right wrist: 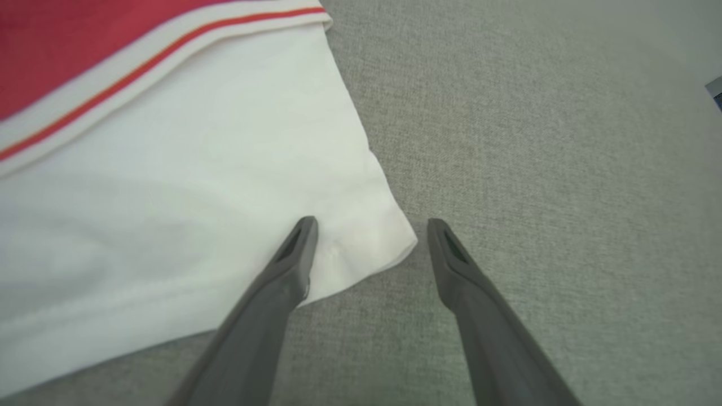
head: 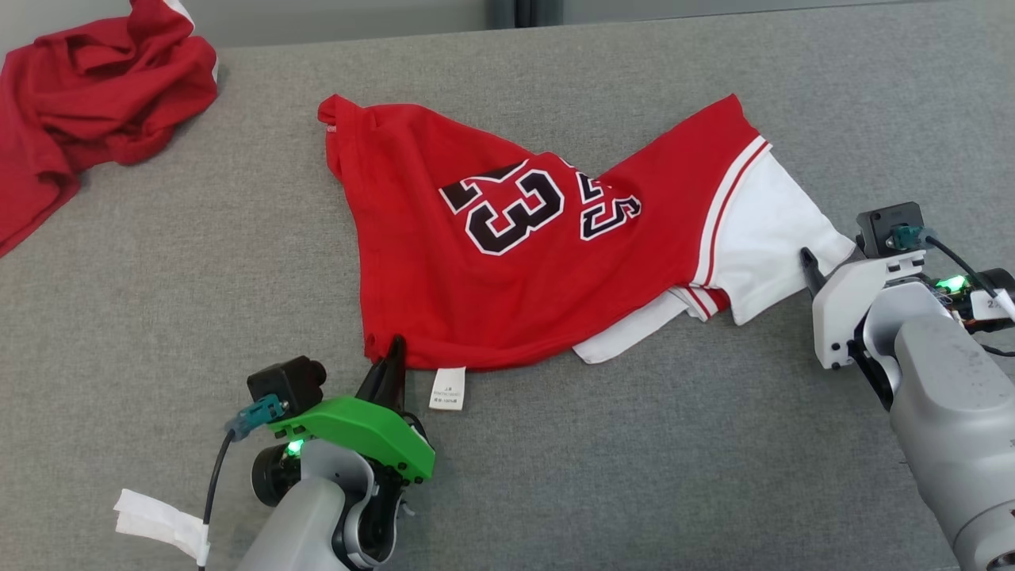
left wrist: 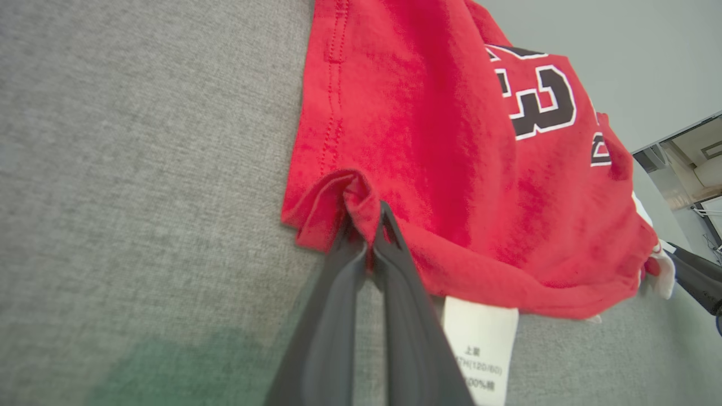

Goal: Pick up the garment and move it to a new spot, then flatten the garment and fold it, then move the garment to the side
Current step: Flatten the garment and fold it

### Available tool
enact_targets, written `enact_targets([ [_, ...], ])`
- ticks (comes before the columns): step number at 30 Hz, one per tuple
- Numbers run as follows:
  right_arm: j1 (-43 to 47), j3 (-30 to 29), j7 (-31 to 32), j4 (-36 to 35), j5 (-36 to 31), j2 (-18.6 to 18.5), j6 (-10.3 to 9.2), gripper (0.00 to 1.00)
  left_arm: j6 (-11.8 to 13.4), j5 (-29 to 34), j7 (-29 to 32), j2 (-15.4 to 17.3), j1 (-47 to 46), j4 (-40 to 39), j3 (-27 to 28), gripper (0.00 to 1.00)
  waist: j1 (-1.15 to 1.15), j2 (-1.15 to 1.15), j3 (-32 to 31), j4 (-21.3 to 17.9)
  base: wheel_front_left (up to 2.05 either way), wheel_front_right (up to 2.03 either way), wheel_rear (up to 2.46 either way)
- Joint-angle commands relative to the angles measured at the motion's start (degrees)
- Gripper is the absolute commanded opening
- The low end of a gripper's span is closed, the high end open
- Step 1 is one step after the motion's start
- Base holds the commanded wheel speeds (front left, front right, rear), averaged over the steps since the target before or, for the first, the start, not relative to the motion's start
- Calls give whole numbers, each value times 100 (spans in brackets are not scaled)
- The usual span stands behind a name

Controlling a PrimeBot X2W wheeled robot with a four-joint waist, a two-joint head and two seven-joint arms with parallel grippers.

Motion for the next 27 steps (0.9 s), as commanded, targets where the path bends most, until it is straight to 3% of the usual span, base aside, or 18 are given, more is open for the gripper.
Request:
enact_targets([
  [1,-48,112,92,131,108,-23,-11,100,15,18,-16,62,-103,-38,7,0,0,0,75,64,0,0,0],
  [2,-70,208,146,216,193,-36,-10,100,10,14,-11,74,-106,-58,8,0,0,0,75,58,0,0,0],
  [3,-89,283,165,269,257,-46,-8,77,1,8,-7,83,-109,-77,7,0,0,0,71,51,0,0,0],
  [4,-106,372,190,322,345,-51,-8,47,-6,1,-8,95,-108,-97,10,0,0,0,59,40,0,0,0],
  [5,-121,433,209,356,425,-48,-8,38,-7,-6,-11,104,-104,-110,15,0,0,0,50,28,0,0,0],
  [6,-140,509,232,396,530,-48,-7,16,-4,-16,-14,115,-102,-126,25,0,0,0,39,9,0,0,0],
  [8,-171,625,274,446,707,-55,-6,0,7,-33,-22,131,-115,-167,44,0,0,0,21,-28,0,0,0],
  [18,-395,943,4,107,1858,-20,-10,0,-25,-104,0,349,-294,-464,192,0,0,0,-253,-262,0,0,0],
  [27,-367,1252,-46,-1262,3376,-184,-10,0,-47,-456,263,682,-724,-1310,618,0,0,0,-894,-563,0,0,0],
])
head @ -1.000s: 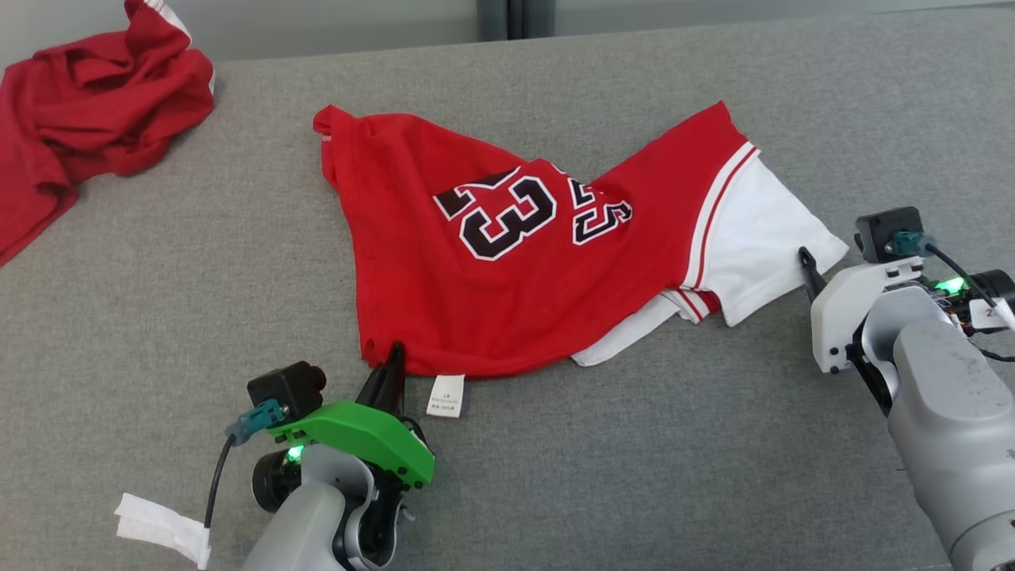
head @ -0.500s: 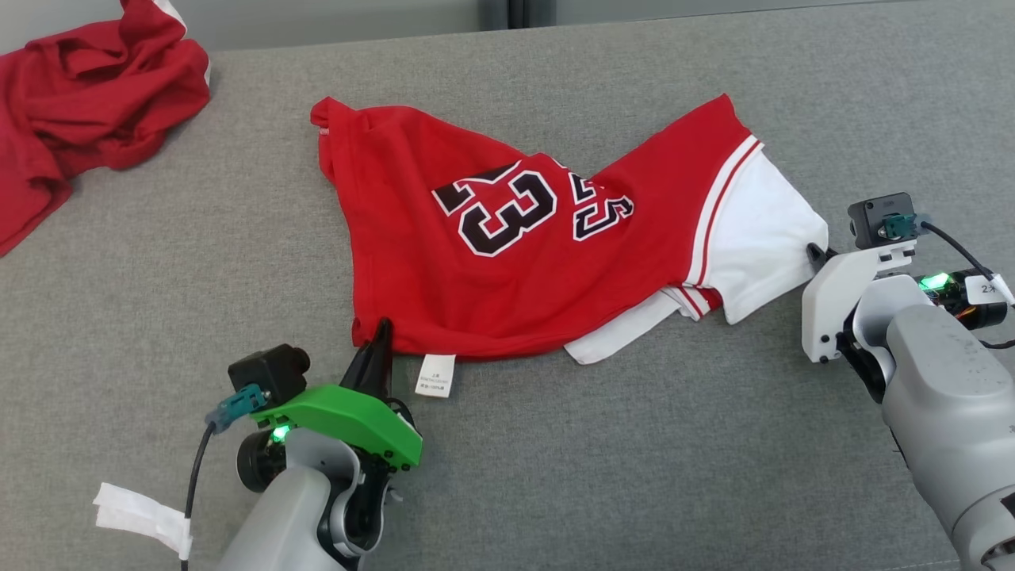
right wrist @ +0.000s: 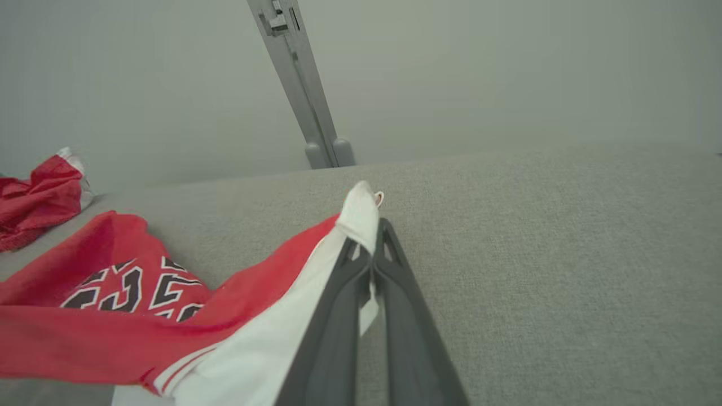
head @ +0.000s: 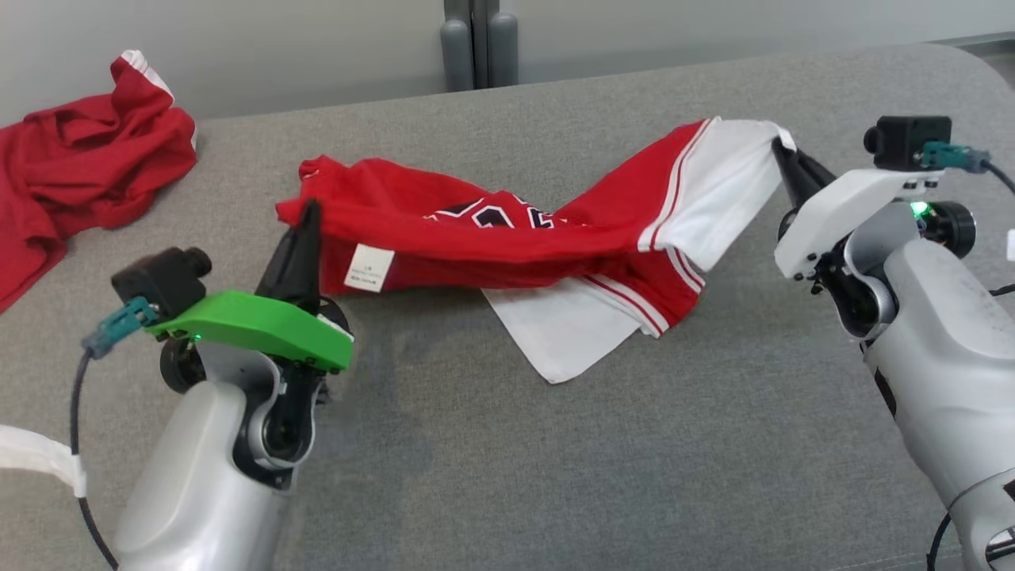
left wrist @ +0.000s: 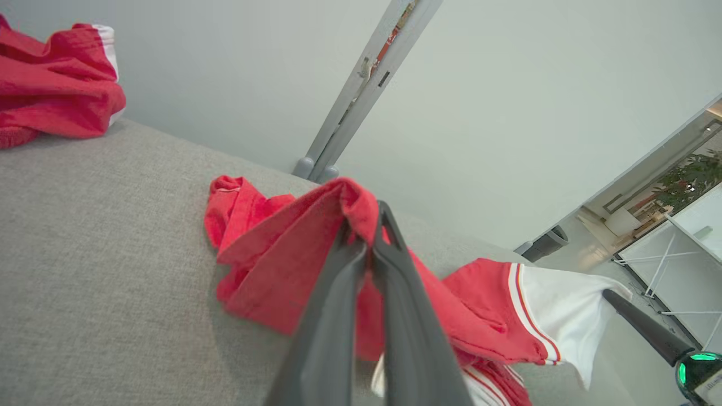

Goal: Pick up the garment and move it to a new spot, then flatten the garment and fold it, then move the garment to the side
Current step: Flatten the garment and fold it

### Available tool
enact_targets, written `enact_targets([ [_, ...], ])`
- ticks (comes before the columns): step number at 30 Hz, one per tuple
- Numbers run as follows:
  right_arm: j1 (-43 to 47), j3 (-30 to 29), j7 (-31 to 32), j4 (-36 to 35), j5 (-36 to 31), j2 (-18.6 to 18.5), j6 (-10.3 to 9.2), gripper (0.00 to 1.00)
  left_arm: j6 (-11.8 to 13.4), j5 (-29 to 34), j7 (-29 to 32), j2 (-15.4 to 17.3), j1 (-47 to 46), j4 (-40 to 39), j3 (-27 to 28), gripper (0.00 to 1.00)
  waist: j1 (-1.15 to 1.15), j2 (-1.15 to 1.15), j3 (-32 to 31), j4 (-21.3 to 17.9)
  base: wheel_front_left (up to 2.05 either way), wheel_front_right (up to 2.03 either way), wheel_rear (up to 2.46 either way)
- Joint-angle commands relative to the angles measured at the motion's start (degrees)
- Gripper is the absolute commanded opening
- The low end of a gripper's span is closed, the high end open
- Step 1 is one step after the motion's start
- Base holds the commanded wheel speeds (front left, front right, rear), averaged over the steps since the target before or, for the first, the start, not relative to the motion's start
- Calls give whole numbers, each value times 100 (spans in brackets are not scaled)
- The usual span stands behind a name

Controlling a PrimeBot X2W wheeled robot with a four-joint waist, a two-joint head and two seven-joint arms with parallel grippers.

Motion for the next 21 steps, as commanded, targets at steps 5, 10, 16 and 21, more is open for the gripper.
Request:
enact_targets([
  [5,215,-25,138,-1145,849,-335,-8,0,103,-178,256,271,-305,-793,243,0,0,0,-691,-302,0,0,0],
  [10,357,-308,388,-2393,1316,-572,-7,0,287,-213,589,512,-534,-1719,345,0,0,0,-1027,-448,0,0,0],
  [16,545,-969,908,-3870,1460,-592,-7,0,491,-133,987,767,-826,-2781,401,0,0,0,-1231,-582,0,0,0],
  [21,672,-1581,1495,-4867,1154,-423,-7,0,722,-99,1325,925,-1057,-3392,429,0,0,0,-1293,-653,0,0,0],
])
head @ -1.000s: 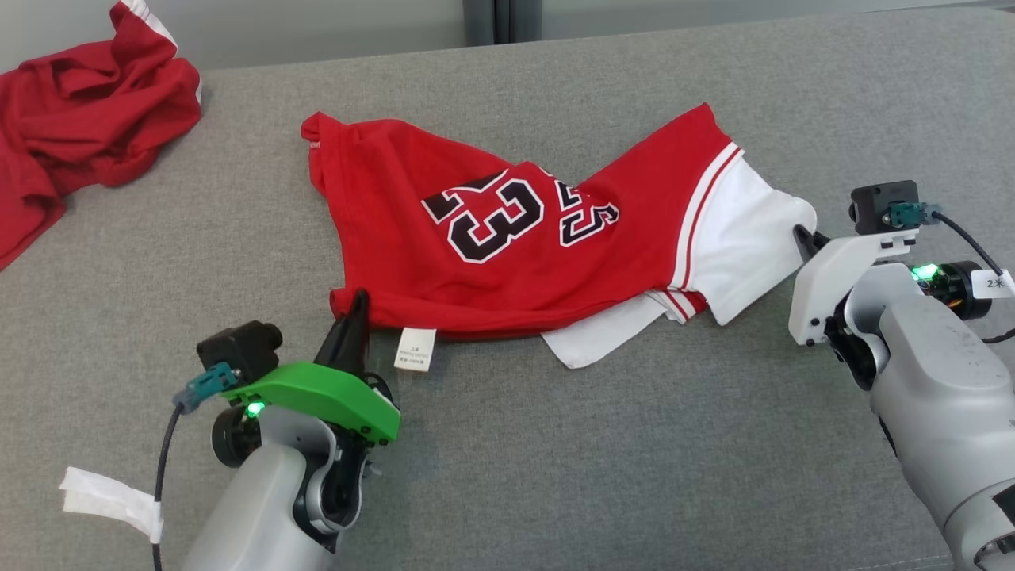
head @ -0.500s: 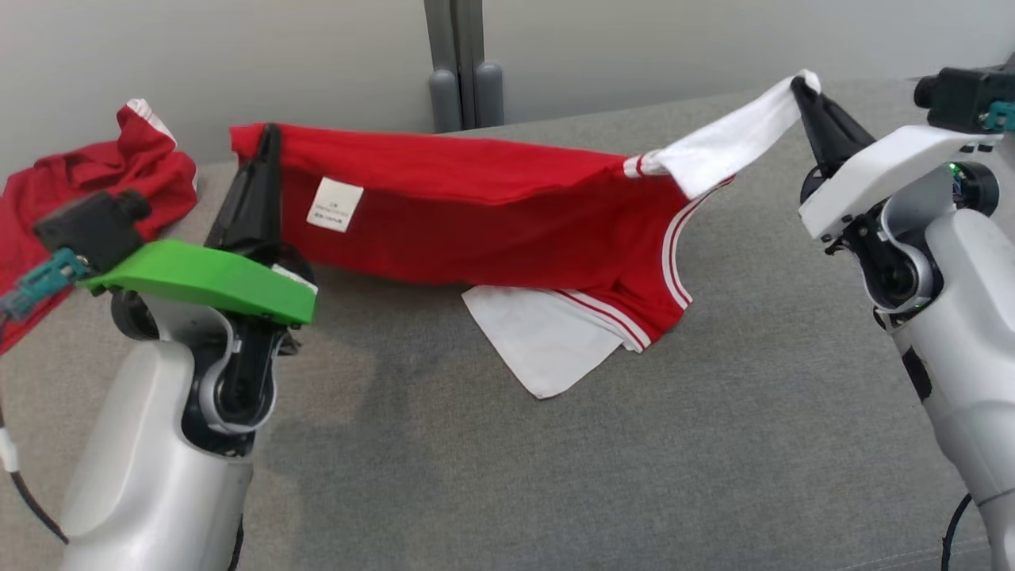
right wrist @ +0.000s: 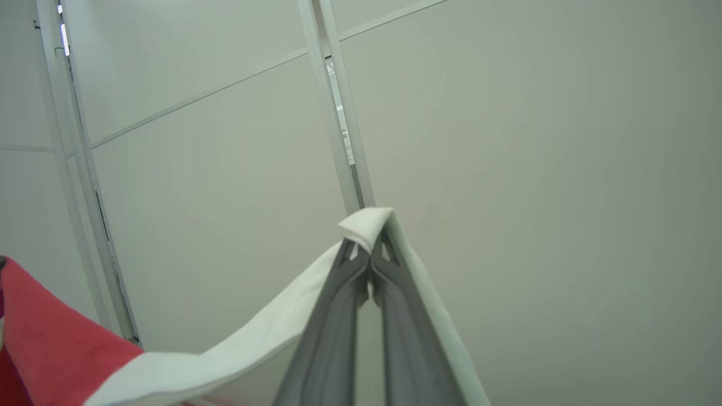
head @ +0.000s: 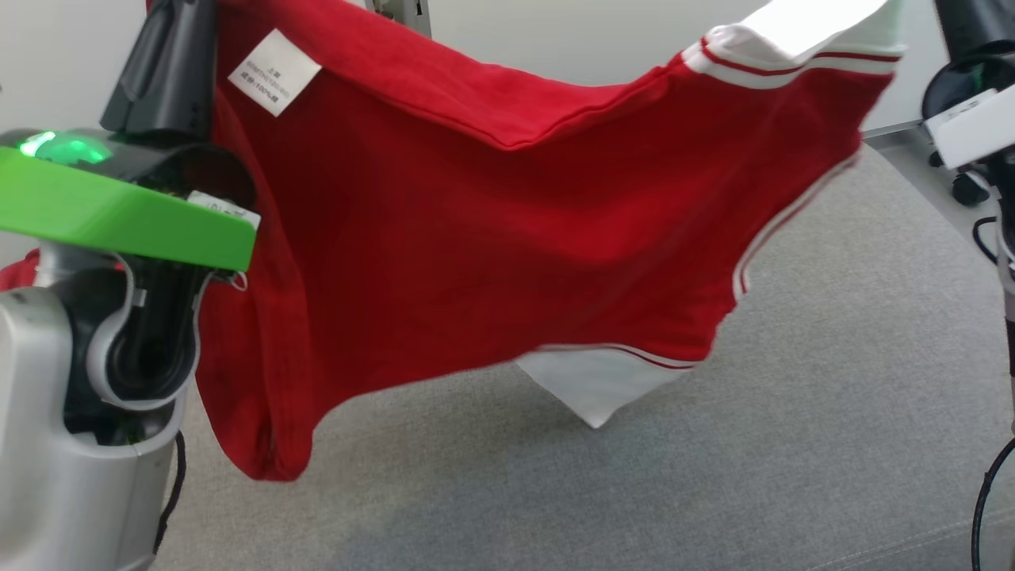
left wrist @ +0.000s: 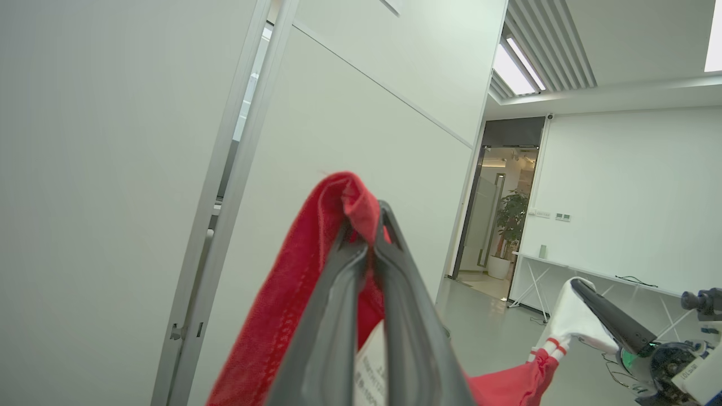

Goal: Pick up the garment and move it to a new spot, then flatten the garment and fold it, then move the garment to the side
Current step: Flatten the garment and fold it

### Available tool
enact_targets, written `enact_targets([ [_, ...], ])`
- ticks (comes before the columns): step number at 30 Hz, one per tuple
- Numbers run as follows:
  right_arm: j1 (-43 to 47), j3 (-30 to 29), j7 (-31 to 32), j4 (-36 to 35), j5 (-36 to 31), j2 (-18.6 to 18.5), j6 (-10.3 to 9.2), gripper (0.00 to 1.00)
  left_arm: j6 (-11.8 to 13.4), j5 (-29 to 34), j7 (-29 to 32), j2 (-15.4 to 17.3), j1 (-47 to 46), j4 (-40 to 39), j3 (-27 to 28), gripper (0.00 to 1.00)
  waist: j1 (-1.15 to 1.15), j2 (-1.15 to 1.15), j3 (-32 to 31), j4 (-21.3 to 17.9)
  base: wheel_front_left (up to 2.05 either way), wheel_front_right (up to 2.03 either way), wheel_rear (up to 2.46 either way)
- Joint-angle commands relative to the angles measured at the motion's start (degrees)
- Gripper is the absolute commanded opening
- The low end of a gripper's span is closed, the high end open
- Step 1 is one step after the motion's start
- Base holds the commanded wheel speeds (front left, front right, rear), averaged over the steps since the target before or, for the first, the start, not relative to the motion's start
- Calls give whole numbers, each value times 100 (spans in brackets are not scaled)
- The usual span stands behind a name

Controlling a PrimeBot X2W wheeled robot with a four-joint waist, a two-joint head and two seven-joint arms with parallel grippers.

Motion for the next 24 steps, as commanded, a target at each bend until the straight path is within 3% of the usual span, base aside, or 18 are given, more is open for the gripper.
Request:
enact_targets([
  [1,127,-140,153,-220,-136,84,-5,0,60,60,78,84,-129,-76,40,0,0,0,-55,-76,0,0,0],
  [7,169,-682,889,-963,-654,495,-5,0,207,10,426,193,-347,-49,-13,0,0,0,87,-132,0,0,0],
  [11,80,-757,1256,-925,-944,796,-5,0,219,54,588,226,-478,350,-130,0,0,0,336,-156,0,0,0],
  [17,-639,-716,1247,-158,-1458,1133,-4,0,101,348,724,349,-1116,1385,-318,0,0,0,1136,-191,0,0,0],
  [24,-2285,-551,368,1385,-2305,1354,-4,0,-262,1123,479,313,-2826,3133,-699,0,0,0,1999,-170,0,0,0],
])
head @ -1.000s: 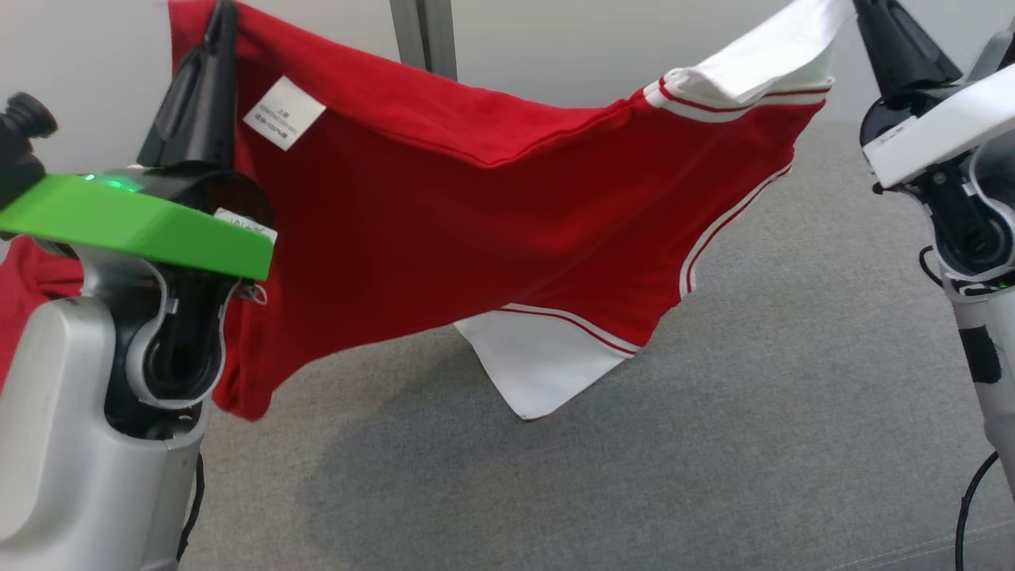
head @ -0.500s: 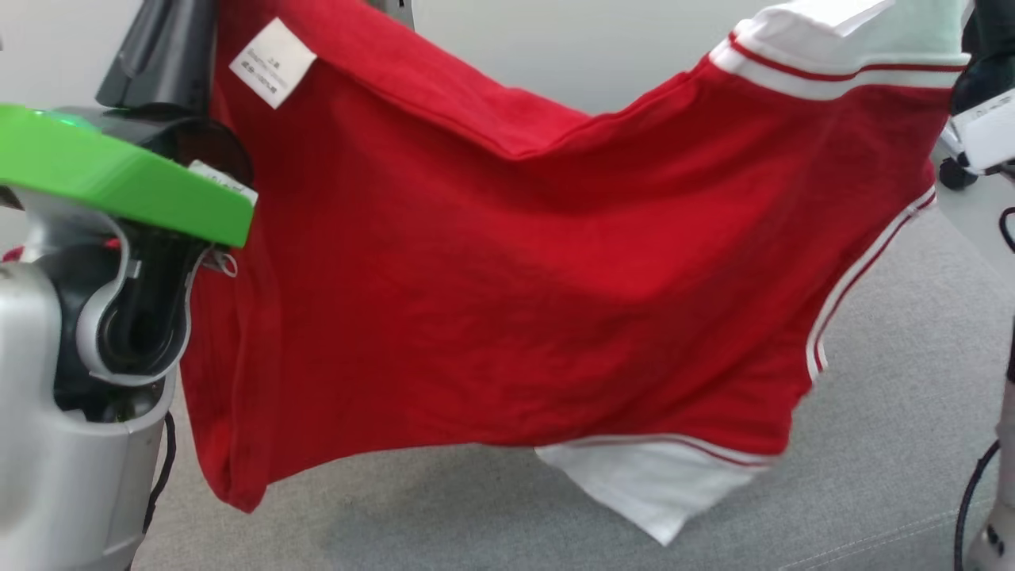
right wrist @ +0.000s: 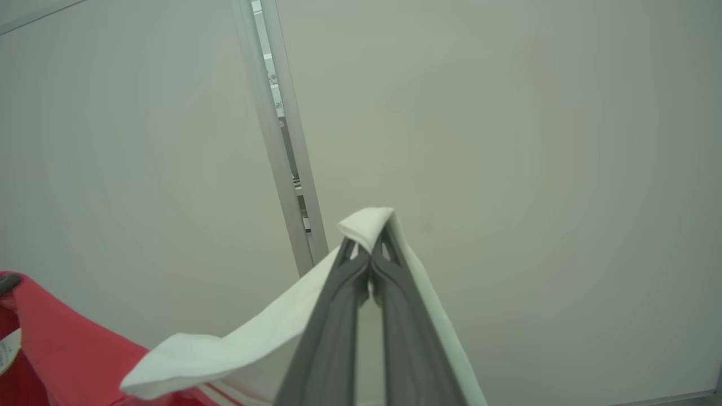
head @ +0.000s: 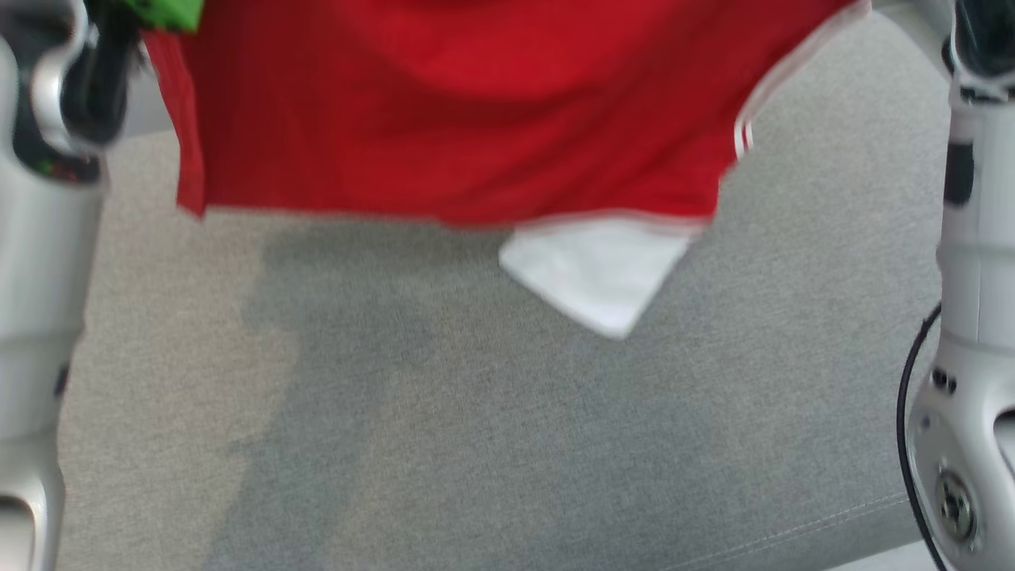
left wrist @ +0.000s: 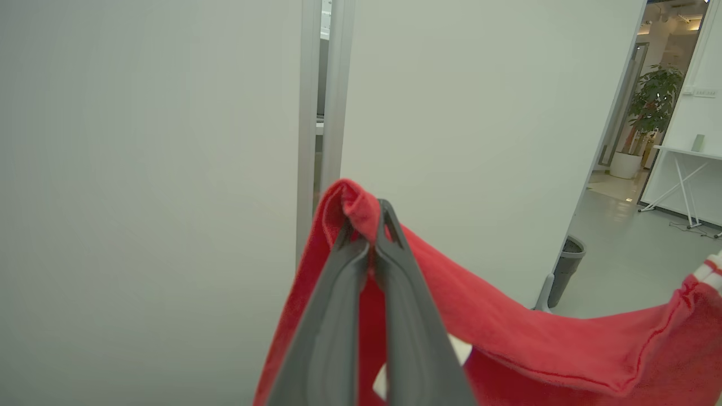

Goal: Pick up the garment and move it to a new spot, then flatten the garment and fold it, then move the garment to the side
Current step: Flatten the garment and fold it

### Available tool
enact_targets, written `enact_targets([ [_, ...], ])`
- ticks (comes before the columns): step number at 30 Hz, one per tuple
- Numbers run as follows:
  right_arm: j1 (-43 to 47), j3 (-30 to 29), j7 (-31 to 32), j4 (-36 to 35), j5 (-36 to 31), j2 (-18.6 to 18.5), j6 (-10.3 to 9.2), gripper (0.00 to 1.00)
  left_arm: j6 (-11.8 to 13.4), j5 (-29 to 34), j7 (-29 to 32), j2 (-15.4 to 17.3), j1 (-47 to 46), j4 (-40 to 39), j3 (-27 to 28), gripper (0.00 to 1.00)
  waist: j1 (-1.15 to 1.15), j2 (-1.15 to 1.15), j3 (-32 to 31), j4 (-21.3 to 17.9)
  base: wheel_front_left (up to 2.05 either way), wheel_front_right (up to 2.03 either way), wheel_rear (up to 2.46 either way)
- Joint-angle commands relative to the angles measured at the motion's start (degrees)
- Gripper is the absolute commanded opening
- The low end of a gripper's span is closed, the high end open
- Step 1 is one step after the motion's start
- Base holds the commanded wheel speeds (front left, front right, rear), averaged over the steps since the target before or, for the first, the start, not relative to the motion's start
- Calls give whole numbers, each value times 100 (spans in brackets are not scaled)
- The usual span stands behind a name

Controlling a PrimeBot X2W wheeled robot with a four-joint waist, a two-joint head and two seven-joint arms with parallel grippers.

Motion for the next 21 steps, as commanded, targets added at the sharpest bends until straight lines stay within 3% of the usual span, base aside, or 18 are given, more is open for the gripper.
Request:
enact_targets([
  [1,-375,-69,-226,227,-117,35,-3,0,-68,162,-134,-23,-398,275,-23,0,0,0,707,-15,0,0,0],
  [7,-1847,-262,-1442,1652,-667,171,-3,0,-283,750,-1088,-147,-1811,1726,-114,0,0,0,1132,-210,0,0,0],
  [10,-2273,22,-1980,2352,-578,182,-3,0,-388,883,-1628,-235,-2268,2343,-114,0,0,0,1355,-256,0,0,0],
  [15,-2307,783,-2505,3037,-66,176,-3,0,-725,977,-2356,-308,-2488,3100,-208,0,0,0,1774,-287,0,0,0],
  [21,-1730,1603,-3003,3276,466,173,-3,0,-965,718,-2771,-382,-1939,3706,-114,0,0,0,2044,-270,0,0,0],
])
